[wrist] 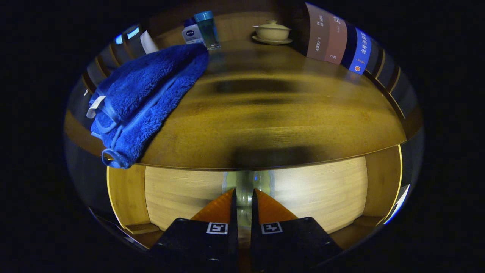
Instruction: Pull open the drawer, take out the items inside it, and place them on the countertop above the cabinet.
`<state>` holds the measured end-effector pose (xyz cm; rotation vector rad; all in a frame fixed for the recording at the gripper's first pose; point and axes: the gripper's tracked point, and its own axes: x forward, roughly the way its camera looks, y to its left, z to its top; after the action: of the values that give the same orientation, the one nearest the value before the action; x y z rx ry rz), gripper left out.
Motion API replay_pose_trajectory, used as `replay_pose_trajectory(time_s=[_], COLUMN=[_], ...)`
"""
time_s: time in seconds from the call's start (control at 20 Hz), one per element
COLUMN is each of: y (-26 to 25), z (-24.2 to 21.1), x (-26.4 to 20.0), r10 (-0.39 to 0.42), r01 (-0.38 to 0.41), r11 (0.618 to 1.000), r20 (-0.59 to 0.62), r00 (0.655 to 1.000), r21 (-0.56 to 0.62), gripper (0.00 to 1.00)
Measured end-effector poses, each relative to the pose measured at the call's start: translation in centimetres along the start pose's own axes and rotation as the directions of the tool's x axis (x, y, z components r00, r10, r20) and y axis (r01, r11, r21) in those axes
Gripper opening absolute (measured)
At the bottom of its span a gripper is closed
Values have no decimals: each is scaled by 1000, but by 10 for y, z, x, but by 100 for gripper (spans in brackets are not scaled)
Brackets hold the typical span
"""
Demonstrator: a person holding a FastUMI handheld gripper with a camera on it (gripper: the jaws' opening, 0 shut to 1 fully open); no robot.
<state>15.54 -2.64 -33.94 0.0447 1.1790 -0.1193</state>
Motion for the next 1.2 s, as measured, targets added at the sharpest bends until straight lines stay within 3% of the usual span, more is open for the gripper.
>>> replay_pose_trajectory(time_s=[0.35,0.55,0.75,1.05,1.2], y=[-2,6,5,11,7], z=[-5,0,32,99,130], x=[-65,-116,-151,-151,-129], r10=[47,102,106,131,109], r01=[-53,-113,-120,-158,-144], r11=[998,993,993,987,989], r20=[171,288,406,477,467], r00=[984,952,908,869,877], r21=[26,23,9,17,40], gripper=[17,17,17,17,17])
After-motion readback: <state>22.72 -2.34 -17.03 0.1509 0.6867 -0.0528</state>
